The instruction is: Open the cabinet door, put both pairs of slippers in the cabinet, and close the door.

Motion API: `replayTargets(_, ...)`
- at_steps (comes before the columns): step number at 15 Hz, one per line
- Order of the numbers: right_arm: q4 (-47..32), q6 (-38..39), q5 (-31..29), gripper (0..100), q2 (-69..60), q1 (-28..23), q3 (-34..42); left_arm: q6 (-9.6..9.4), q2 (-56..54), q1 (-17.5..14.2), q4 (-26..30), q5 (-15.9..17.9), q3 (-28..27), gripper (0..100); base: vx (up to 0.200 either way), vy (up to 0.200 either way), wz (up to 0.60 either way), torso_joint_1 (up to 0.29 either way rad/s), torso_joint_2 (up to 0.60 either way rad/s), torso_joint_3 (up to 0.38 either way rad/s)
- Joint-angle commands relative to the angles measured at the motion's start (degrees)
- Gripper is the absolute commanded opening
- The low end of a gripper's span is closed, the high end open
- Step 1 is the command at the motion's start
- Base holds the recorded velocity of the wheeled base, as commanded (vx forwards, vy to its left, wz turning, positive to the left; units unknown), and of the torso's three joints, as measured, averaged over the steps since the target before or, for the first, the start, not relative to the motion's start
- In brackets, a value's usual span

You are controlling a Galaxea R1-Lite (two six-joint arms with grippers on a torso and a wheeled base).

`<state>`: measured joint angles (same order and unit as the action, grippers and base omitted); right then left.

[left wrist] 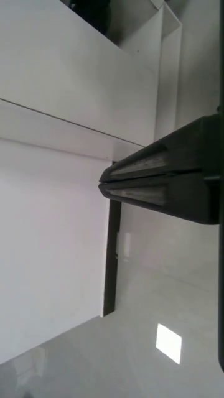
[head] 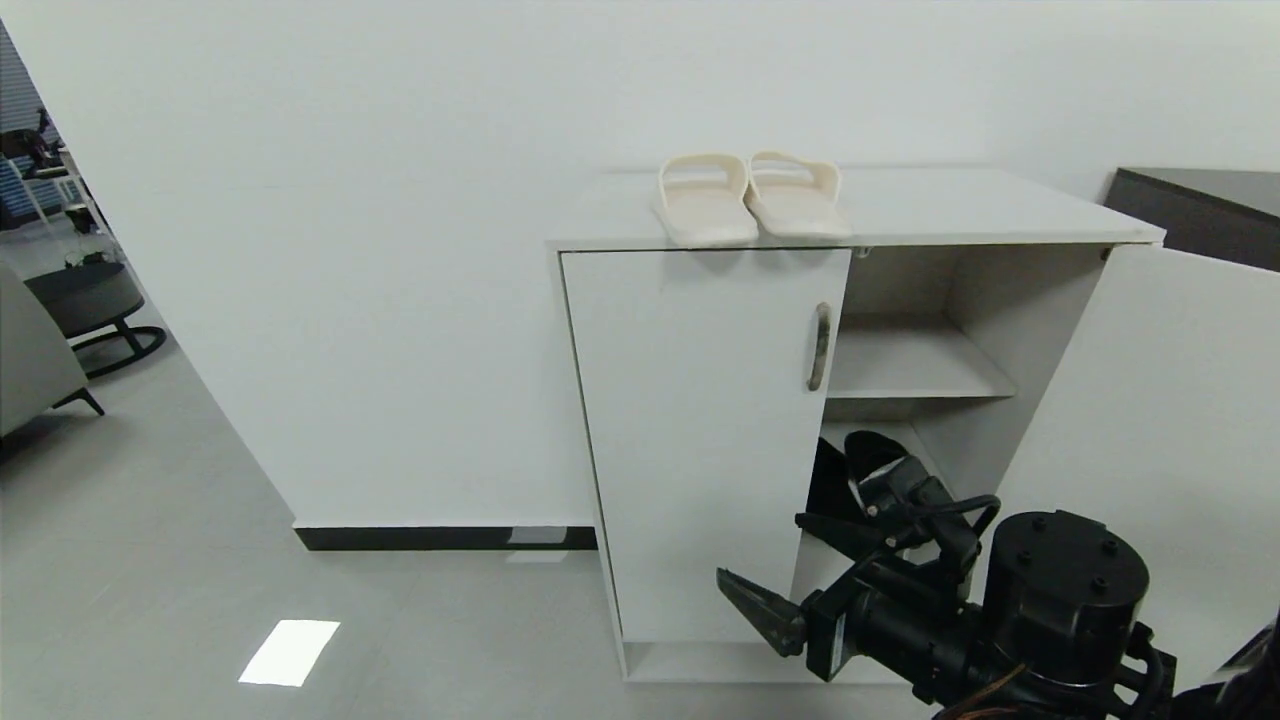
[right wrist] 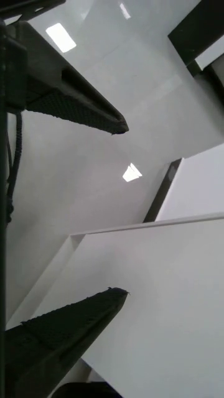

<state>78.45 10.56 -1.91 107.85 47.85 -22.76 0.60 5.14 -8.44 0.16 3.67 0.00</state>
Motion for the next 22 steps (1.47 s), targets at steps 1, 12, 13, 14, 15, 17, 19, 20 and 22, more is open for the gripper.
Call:
replayTargets(1,0.1,0.0,0.0,100,0.2,0.1,0.1,0.02,0.0,0.0,-0.1,0.0,0.0,0,0.000,0.000,0.00,0.188,-0.47,-0.281)
replayTargets(12,0.7,-1.2,0.0,100,0.0,0.1,0.5,-0.07,0.1,0.0,0.0,0.0,0.0,0,0.000,0.000,0.00,0.211,-0.49,-0.280)
replayTargets(13,0.7,-1.3,0.0,100,-0.1,0.1,0.6,-0.07,0.0,0.0,0.0,0.0,0.0,0,0.000,0.000,0.00,0.242,-0.52,-0.295)
replayTargets(14,0.7,-1.3,0.0,100,-0.1,0.2,1.0,-0.07,0.0,0.0,0.0,0.0,0.0,0,0.000,0.000,0.00,0.237,-0.52,-0.281)
replayTargets(15,0.7,-1.3,0.0,100,-0.1,0.2,1.0,-0.07,0.0,0.0,0.0,0.0,0.0,0,0.000,0.000,0.00,0.246,-0.53,-0.286)
replayTargets(17,0.7,-1.3,0.1,100,-0.2,0.2,1.0,-0.07,0.0,0.0,0.0,0.0,0.0,0,0.000,0.000,0.00,0.259,-0.55,-0.298)
replayTargets(19,0.7,-1.2,1.4,100,-1.1,0.2,1.3,-0.07,0.0,0.0,0.0,0.0,0.0,0,0.000,0.000,0.00,0.273,-0.57,-0.308)
replayTargets(20,0.7,-1.2,1.7,100,-1.2,0.2,1.4,-0.07,0.0,0.0,0.0,0.0,0.0,0,0.000,0.000,0.00,0.271,-0.57,-0.310)
replayTargets(22,1.1,-1.7,1.4,100,-1.5,0.3,1.2,0.02,0.0,0.0,0.0,0.0,0.0,0,0.000,0.000,0.30,0.271,-0.59,-0.312)
